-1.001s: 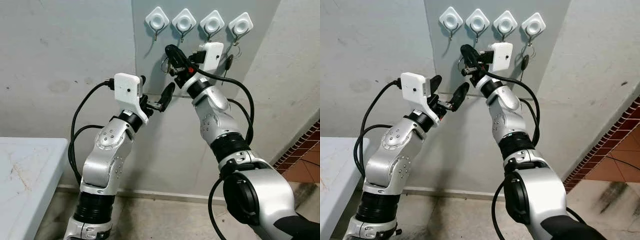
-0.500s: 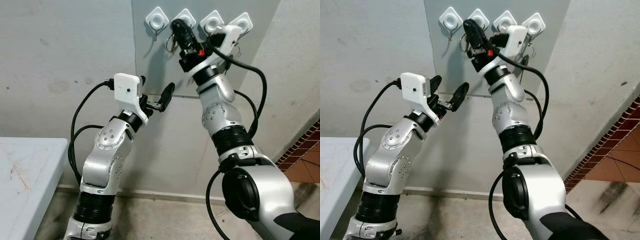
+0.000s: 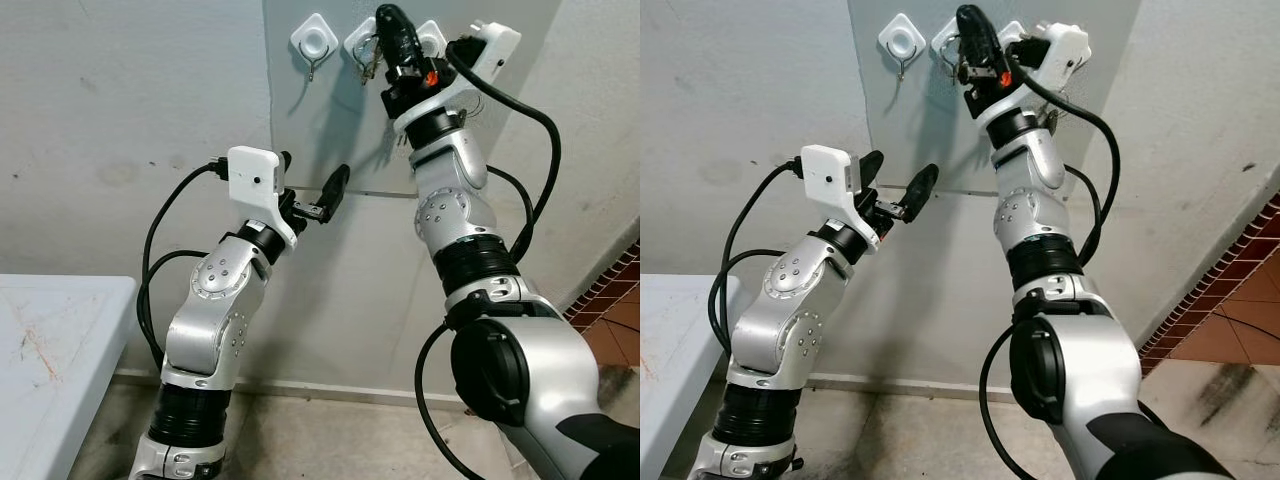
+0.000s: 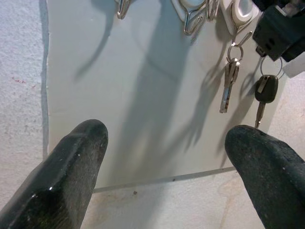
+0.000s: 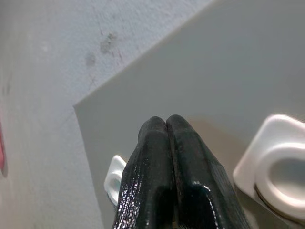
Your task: Hang keys on a hook
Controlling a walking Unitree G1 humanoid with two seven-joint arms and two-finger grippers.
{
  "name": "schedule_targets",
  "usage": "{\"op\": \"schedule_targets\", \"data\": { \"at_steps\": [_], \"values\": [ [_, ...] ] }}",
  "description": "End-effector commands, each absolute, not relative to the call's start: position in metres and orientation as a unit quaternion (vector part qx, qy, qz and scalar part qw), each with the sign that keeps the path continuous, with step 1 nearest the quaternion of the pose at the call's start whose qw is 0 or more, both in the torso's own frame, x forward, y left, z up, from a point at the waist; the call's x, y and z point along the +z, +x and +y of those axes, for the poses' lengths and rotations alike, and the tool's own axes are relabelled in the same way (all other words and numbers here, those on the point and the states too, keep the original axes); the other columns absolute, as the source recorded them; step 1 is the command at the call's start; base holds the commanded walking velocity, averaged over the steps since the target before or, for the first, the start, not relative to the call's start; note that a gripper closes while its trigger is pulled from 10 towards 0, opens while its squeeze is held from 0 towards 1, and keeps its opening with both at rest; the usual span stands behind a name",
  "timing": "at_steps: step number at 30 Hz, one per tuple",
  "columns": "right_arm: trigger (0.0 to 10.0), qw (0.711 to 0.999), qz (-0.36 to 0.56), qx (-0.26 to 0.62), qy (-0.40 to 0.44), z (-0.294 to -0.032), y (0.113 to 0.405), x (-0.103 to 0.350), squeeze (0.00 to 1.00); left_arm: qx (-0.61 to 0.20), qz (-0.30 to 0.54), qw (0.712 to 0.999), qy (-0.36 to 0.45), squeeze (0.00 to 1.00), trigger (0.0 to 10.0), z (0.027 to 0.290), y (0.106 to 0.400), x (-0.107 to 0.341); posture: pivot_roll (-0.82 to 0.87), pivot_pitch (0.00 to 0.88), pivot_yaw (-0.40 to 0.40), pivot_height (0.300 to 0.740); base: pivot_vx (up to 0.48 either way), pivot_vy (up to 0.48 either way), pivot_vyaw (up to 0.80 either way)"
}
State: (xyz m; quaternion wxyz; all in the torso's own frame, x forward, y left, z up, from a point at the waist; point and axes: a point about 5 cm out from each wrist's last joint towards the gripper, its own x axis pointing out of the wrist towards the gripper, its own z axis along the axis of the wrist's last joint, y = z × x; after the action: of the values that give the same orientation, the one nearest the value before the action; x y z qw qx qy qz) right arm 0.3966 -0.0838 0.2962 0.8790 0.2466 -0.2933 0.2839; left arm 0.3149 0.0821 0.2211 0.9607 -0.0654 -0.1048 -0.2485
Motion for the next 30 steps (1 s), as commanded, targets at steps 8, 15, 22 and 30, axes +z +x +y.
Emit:
{"op": "schedule_targets", "data": {
  "at_steps": [8, 15, 22, 30],
  "values": [
    [10.0, 0.887, -0.29, 0.275, 0.23, -0.083, 0.398, 0.298, 0.0, -0.25, -0.115, 0.959, -0.064, 0.0, 10.0, 0.081, 0.315, 0.228, 0.02, 0.0, -0.032, 0.74, 0.0, 0.0, 0.0],
    [10.0, 0.887, -0.292, 0.273, 0.233, -0.083, 0.399, 0.301, 0.0, -0.248, -0.117, 0.959, -0.065, 0.0, 10.0, 0.081, 0.316, 0.229, 0.02, 0.0, -0.034, 0.74, 0.0, 0.0, 0.0],
    [10.0, 0.882, -0.294, 0.273, 0.248, -0.082, 0.4, 0.305, 0.0, -0.245, -0.118, 0.96, -0.065, 0.0, 10.0, 0.082, 0.316, 0.229, 0.03, 0.001, -0.037, 0.74, 0.0, 0.0, 0.0],
    [10.0, 0.87, -0.319, 0.272, 0.259, -0.083, 0.397, 0.313, 0.0, -0.244, -0.117, 0.96, -0.066, 0.0, 10.0, 0.082, 0.316, 0.229, 0.03, 0.002, -0.039, 0.74, 0.0, 0.0, 0.0]
  ]
}}
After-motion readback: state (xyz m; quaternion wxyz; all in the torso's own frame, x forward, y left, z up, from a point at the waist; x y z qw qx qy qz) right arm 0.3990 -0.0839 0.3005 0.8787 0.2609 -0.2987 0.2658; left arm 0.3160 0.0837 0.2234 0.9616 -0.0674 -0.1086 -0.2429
